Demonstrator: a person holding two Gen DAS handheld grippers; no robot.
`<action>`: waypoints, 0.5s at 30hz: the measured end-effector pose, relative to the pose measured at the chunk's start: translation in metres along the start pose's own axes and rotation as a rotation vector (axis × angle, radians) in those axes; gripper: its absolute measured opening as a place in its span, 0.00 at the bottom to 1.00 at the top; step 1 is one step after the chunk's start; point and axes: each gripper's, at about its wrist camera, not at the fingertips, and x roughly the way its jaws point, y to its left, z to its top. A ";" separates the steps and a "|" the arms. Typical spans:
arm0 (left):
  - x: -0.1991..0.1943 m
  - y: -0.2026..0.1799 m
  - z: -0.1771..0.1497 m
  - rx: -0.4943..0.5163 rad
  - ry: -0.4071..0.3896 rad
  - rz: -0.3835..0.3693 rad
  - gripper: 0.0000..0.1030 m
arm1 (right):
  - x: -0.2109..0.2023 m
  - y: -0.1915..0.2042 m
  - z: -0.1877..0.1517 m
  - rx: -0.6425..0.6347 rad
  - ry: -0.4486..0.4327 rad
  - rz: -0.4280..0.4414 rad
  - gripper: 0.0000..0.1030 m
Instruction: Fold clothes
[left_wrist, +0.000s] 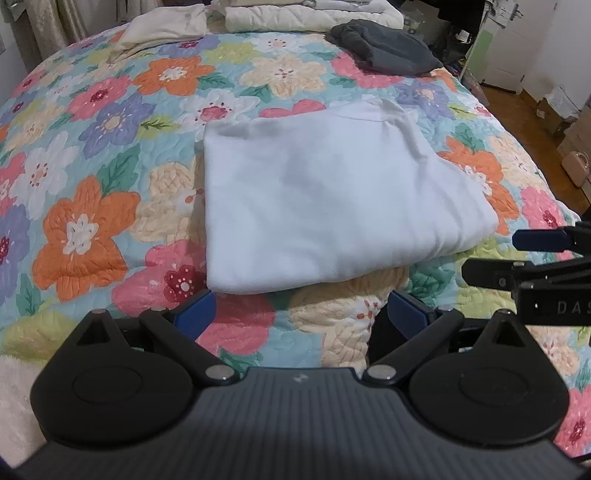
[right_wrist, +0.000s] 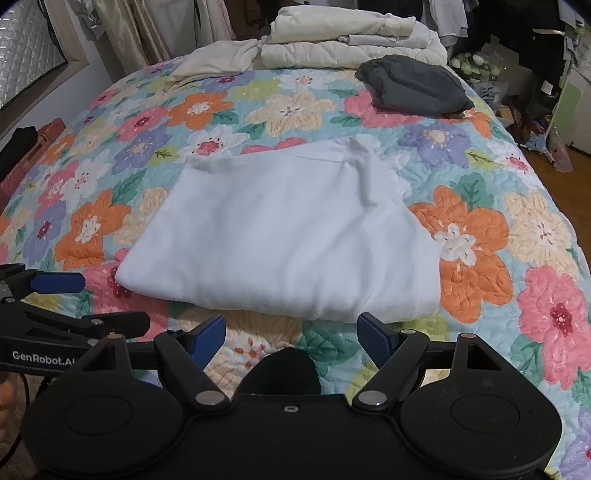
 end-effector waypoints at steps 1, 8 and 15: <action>0.001 0.001 0.000 -0.004 0.002 0.002 0.98 | 0.001 0.000 0.000 0.000 0.002 0.001 0.80; 0.003 0.002 0.000 -0.014 0.007 0.010 0.98 | 0.003 -0.001 0.000 -0.001 0.010 0.003 0.80; 0.004 0.003 0.000 -0.018 0.012 0.015 0.98 | 0.005 0.000 -0.001 -0.001 0.017 0.002 0.80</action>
